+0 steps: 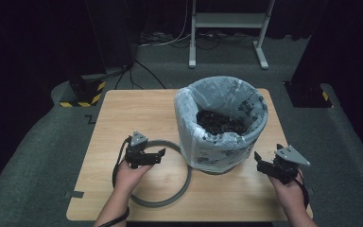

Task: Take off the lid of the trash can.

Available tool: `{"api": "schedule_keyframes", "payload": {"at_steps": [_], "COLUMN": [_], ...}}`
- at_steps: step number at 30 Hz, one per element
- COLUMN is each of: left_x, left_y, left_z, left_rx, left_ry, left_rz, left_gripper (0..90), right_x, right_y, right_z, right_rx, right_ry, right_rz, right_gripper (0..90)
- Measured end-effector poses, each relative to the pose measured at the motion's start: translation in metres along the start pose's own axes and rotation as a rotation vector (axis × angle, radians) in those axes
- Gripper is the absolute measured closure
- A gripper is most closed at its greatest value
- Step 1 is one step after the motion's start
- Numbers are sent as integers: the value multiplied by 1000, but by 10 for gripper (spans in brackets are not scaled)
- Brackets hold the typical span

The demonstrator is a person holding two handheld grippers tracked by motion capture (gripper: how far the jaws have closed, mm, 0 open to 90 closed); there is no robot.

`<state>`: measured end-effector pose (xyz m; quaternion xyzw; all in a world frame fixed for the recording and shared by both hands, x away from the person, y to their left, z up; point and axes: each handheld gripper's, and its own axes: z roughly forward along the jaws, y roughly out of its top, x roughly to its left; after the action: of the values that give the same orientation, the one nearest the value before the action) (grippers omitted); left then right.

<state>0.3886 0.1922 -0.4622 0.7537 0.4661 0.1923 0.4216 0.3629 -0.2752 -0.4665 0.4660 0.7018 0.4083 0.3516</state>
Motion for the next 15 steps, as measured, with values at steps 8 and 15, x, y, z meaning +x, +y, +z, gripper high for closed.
{"api": "schedule_keyframes", "payload": {"at_steps": [8,15], "left_x": [-11,-18], "left_y": [11,18], "left_z": [-14,-20], "left_rx": [-114,-183], "left_ry": [-7,-33], "left_rz": [7,2], "left_gripper": [143,140], "right_x": [3,3], "right_y": [16,28], "right_z": [-17,-30], "right_rx": [-94,-161], "right_ry": [-8,-20], "right_rz": [-31,-31], "right_gripper": [123,122]}}
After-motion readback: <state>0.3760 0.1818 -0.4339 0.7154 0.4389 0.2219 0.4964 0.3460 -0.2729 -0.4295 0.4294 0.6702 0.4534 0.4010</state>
